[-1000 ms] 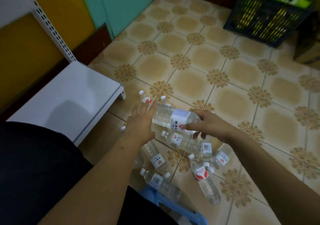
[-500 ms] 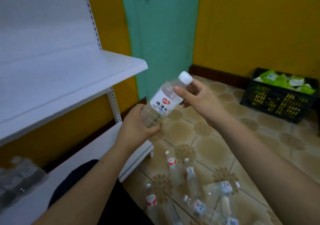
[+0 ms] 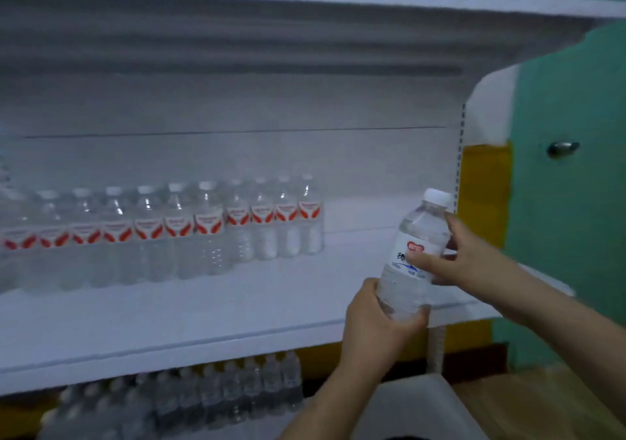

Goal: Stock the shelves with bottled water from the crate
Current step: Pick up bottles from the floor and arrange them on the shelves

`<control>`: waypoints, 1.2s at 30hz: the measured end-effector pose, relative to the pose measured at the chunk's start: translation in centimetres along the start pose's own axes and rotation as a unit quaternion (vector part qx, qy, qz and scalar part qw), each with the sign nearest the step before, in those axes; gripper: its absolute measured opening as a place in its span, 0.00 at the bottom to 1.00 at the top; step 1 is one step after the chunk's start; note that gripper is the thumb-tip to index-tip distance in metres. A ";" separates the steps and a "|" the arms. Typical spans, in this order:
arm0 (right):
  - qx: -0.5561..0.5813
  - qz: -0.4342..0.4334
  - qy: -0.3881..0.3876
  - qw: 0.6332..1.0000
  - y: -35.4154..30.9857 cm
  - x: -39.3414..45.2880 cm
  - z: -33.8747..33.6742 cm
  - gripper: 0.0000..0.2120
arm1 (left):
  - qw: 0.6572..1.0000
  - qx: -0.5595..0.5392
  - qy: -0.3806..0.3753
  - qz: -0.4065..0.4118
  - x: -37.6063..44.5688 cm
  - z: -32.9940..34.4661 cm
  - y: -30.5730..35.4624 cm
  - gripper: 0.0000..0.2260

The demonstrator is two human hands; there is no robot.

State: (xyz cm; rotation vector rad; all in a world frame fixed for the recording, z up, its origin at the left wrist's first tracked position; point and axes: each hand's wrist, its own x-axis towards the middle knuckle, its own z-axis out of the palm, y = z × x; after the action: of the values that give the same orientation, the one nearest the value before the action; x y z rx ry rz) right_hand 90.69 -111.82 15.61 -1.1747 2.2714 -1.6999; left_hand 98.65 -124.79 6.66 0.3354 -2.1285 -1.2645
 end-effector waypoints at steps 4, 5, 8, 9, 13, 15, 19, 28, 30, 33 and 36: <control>0.020 -0.013 -0.025 0.999 -2.3 3.6 6.8 0.26 | 0.998 0.013 0.055 -0.026 0.9 -6.4 -1.9 0.22; 0.027 -0.017 -0.037 0.999 -2.9 4.3 8.4 0.25 | 0.997 0.015 0.070 -0.026 0.9 -7.9 -2.5 0.22; 0.055 -0.032 -0.069 0.996 -4.4 5.7 13.0 0.21 | 0.993 0.017 0.115 -0.035 0.3 -12.5 -3.9 0.22; 0.072 -0.038 -0.084 0.993 -5.0 5.8 14.4 0.20 | 0.991 0.018 0.128 -0.038 -0.1 -13.8 -4.4 0.23; 0.099 -0.065 -0.141 0.983 -7.0 5.4 19.6 0.14 | 0.984 0.021 0.172 -0.047 -3.5 -18.0 -7.3 0.22; 0.065 -0.094 -0.154 0.981 -7.2 4.4 22.3 0.14 | 0.980 0.020 0.192 -0.052 -5.9 -19.2 -9.3 0.22; -0.047 -0.170 -0.179 0.968 -6.0 0.9 28.0 0.17 | 0.973 -0.024 0.218 -0.079 -10.6 -20.5 -13.8 0.22; -0.148 -0.221 -0.279 0.923 1.8 -4.3 39.5 0.20 | 0.944 -0.036 0.241 -0.222 -14.6 -21.5 -26.0 0.21; -0.161 -0.213 -0.316 0.910 3.7 -4.7 41.6 0.19 | 0.928 -0.016 0.248 -0.278 -14.5 -21.4 -29.4 0.20; -0.136 -0.175 -0.353 0.909 6.8 -2.8 45.2 0.19 | 0.896 0.003 0.252 -0.366 -14.2 -22.1 -34.0 0.26; -0.126 -0.082 -0.358 0.921 9.9 1.0 49.5 0.13 | 0.850 -0.023 0.299 -0.432 -13.5 -22.6 -38.4 0.28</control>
State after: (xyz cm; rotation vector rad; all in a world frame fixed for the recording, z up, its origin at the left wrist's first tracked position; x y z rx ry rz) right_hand 108.31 -150.60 -11.41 -1.7175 1.9719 -0.7885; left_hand 119.55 -153.09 -23.85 1.5711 -1.3935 -1.3911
